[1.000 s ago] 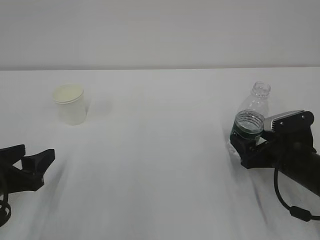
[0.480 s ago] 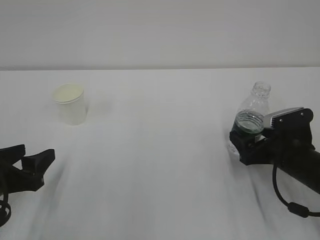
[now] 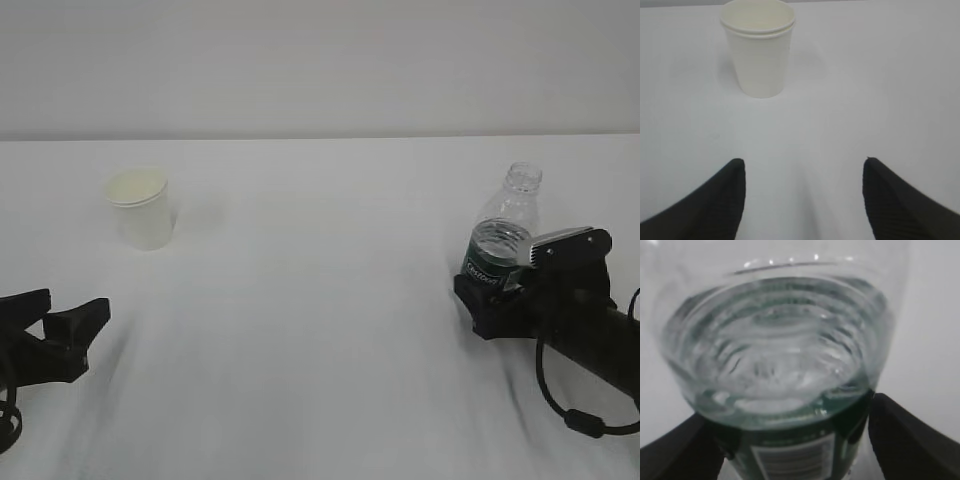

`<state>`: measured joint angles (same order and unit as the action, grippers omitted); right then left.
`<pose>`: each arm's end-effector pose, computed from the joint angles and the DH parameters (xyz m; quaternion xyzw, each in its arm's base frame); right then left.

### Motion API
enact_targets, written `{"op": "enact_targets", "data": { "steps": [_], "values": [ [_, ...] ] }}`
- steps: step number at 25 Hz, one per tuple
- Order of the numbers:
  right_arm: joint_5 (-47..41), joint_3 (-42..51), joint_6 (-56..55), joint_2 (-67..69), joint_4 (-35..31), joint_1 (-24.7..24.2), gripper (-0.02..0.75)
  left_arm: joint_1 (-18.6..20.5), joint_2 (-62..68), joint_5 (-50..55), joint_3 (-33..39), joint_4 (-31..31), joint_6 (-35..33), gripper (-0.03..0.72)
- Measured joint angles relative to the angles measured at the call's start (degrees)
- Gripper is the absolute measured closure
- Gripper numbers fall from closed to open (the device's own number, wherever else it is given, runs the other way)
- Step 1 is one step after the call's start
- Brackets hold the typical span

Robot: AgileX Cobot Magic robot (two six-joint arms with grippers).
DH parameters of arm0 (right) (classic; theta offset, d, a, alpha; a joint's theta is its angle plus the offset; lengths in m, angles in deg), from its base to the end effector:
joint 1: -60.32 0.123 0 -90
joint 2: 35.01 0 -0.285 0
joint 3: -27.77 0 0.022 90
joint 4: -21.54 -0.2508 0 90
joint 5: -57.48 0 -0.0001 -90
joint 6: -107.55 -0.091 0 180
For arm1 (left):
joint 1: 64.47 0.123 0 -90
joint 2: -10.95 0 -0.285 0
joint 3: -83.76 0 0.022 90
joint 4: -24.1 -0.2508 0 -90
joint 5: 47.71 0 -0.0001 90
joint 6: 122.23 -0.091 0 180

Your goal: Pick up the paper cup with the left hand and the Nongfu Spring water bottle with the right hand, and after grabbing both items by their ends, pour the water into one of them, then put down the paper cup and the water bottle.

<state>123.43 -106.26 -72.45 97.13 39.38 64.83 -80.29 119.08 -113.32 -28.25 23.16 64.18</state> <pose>0.2988 0.0491 0.0498 -0.1636 0.8140 0.1039 0.5476 0.2044 -0.0593 0.1131 0.0744 0.8183 -0.1140 0.5584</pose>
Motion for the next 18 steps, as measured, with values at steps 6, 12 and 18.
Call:
{"op": "enact_targets", "data": {
  "steps": [6, 12, 18],
  "values": [
    [0.0, -1.9, 0.0, 0.52, 0.45, 0.0, 0.108, 0.0, 0.0, 0.0, 0.0, 0.0, 0.0, 0.165],
    [0.0, -3.42, 0.0, 1.26, 0.59, 0.0, 0.108, 0.0, 0.0, 0.0, 0.0, 0.0, -0.04, 0.165],
    [0.0, -3.78, 0.0, 1.69, 0.69, 0.0, 0.11, 0.0, 0.0, 0.0, 0.0, 0.0, -0.26, 0.165]
  ]
}}
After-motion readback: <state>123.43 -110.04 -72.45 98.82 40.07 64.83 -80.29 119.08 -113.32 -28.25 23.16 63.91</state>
